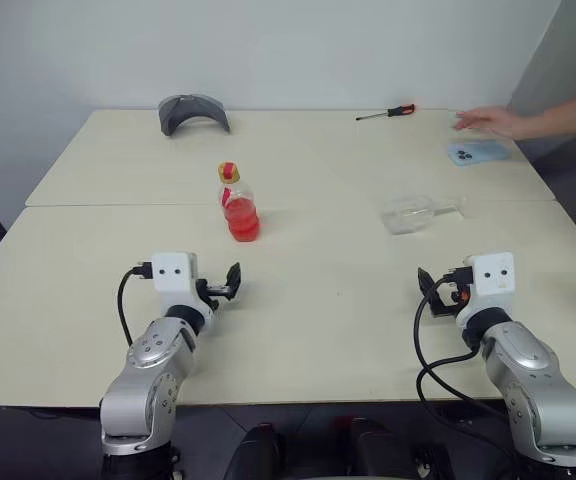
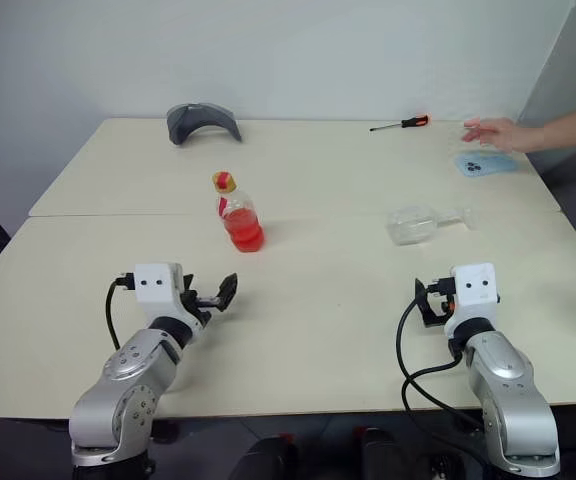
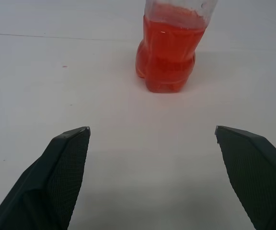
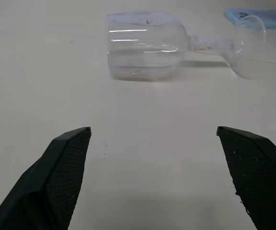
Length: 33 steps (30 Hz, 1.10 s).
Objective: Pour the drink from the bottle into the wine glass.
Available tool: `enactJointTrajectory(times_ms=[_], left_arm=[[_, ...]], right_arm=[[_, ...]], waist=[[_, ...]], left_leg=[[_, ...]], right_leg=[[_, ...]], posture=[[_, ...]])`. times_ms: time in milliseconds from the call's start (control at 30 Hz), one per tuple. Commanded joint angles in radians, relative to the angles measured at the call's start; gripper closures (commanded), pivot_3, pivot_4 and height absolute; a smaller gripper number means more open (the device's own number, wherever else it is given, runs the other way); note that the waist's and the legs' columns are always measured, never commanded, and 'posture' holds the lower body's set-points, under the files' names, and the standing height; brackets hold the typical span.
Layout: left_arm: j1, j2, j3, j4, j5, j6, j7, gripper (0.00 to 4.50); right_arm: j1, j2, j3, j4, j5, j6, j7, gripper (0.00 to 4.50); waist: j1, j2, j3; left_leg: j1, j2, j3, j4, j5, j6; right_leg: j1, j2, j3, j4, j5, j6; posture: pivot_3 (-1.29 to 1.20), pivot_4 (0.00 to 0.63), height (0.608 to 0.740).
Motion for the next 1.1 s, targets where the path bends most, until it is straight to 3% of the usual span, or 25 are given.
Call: enactJointTrajectory(times_ms=[33, 600, 867, 1100], left_arm=[[-0.013, 0.018, 0.013, -0.026, -0.006, -0.006, -0.017, 0.03], [0.024, 0.038, 0.036, -0.067, -0.023, 0.002, -0.038, 0.03], [0.041, 0.036, 0.053, -0.084, -0.017, 0.003, -0.030, 0.03], [-0.073, 0.066, 0.002, 0.029, 0.002, -0.077, -0.106, 0.03]], right_arm=[[-0.012, 0.019, 0.014, -0.043, 0.003, -0.015, -0.014, 0.00], [0.025, 0.043, 0.059, -0.083, -0.012, -0.039, -0.029, 0.00], [0.016, -0.005, 0.107, -0.077, -0.016, -0.086, 0.023, 0.00], [-0.019, -0.191, 0.120, -0.113, 0.061, -0.192, 0.279, 0.00]], waist=[[0.000, 0.000, 0.000], [0.000, 0.000, 0.000], [0.000, 0.000, 0.000], [0.002, 0.000, 0.000]], left_leg=[[0.000, 0.000, 0.000, 0.000, 0.000, 0.000], [0.000, 0.000, 0.000, 0.000, 0.000, 0.000], [0.000, 0.000, 0.000, 0.000, 0.000, 0.000], [0.000, 0.000, 0.000, 0.000, 0.000, 0.000]], right_leg=[[0.000, 0.000, 0.000, 0.000, 0.000, 0.000], [0.000, 0.000, 0.000, 0.000, 0.000, 0.000], [0.000, 0.000, 0.000, 0.000, 0.000, 0.000], [0.000, 0.000, -0.001, 0.000, 0.000, 0.000]], posture=[[0.00, 0.150, 0.740], [0.00, 0.150, 0.740], [0.00, 0.150, 0.740], [0.00, 0.150, 0.740]])
